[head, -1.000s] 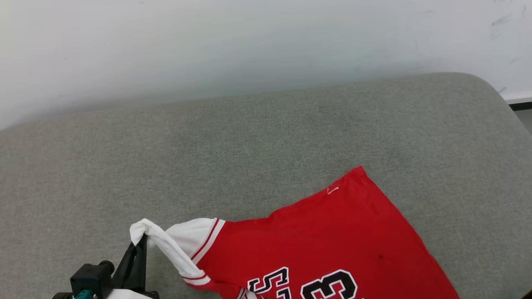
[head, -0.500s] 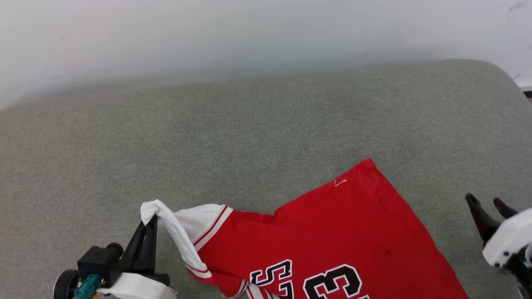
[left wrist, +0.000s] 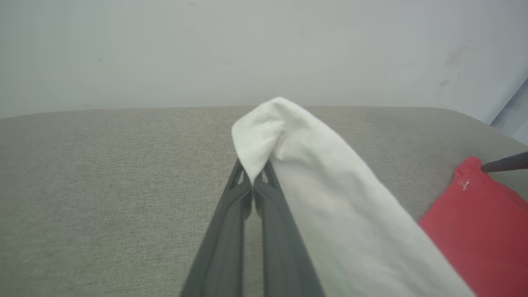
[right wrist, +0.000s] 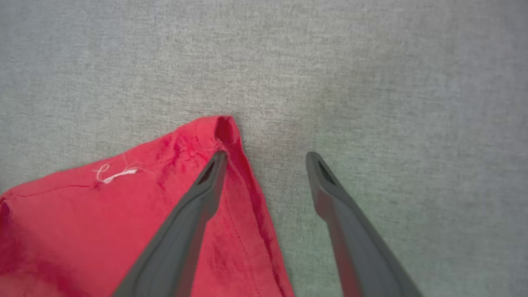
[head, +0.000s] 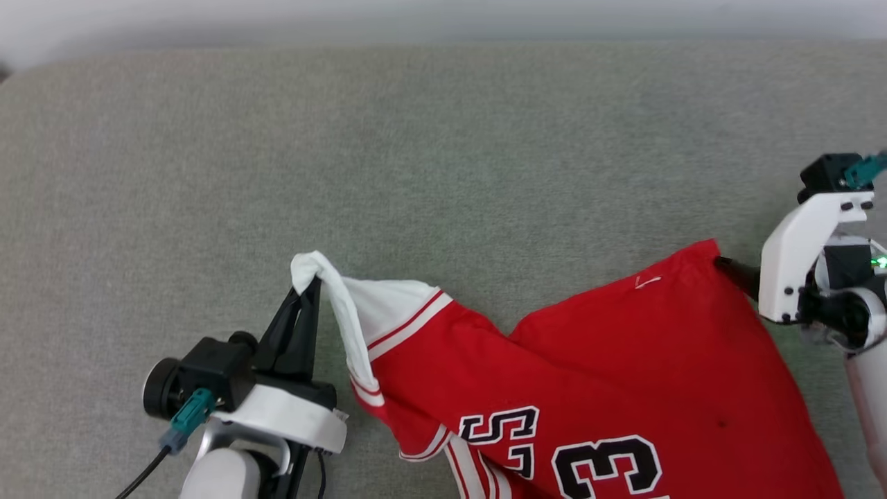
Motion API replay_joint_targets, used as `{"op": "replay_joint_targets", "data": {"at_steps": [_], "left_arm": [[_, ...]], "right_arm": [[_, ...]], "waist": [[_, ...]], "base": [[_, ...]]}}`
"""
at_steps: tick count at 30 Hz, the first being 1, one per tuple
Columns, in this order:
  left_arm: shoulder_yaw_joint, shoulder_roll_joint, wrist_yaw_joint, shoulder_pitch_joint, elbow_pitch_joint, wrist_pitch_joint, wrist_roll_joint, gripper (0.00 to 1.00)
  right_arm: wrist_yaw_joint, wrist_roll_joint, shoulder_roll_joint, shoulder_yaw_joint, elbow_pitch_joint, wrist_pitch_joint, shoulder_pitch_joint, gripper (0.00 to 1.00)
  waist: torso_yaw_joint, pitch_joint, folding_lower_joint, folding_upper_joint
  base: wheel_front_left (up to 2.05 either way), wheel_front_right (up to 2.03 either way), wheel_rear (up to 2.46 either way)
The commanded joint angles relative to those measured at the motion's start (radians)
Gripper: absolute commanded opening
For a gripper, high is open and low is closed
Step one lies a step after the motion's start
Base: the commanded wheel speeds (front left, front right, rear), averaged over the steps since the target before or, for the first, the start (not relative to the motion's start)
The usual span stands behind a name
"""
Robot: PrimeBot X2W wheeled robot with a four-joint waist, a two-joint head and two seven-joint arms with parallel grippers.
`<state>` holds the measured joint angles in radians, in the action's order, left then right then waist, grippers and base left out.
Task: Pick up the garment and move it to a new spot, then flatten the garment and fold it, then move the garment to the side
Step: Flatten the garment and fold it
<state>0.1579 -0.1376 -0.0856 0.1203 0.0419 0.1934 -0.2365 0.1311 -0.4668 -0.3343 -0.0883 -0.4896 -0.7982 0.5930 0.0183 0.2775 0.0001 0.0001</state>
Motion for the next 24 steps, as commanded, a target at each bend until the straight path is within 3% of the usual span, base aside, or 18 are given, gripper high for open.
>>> {"op": "replay_joint_targets", "data": {"at_steps": [1,8,9,10,24], "left_arm": [[0.007,0.005,-0.003,0.029,0.008,0.012,0.003,0.00],[0.026,0.012,-0.009,0.078,0.060,0.043,-0.001,0.00],[0.027,0.012,-0.010,0.081,0.066,0.047,-0.002,0.00],[0.026,0.011,-0.010,0.083,0.071,0.048,-0.003,0.00],[-0.001,-0.036,-0.017,0.091,0.097,0.050,-0.030,0.00]], "right_arm": [[-0.001,0.002,-0.001,-0.014,-0.026,-0.028,0.027,1.00],[-0.001,-0.008,0.020,-0.107,-0.152,-0.218,0.042,1.00],[-0.001,-0.017,0.022,-0.116,-0.149,-0.229,0.040,0.35],[0.000,-0.022,0.020,-0.121,-0.146,-0.235,0.041,0.00],[-0.001,-0.068,-0.074,-0.140,-0.012,-0.156,0.111,0.00]], "waist": [[0.028,0.044,-0.0001,-0.0001],[0.038,0.087,-0.0001,-0.0001],[0.037,0.086,-0.0001,-0.0001],[0.036,0.084,-0.0001,-0.0001],[0.006,-0.041,-0.0001,-0.0001]], "base": [[0.00,0.00,0.00],[0.00,0.00,0.00],[0.00,0.00,0.00],[0.00,0.00,0.00],[0.00,0.00,0.00]]}}
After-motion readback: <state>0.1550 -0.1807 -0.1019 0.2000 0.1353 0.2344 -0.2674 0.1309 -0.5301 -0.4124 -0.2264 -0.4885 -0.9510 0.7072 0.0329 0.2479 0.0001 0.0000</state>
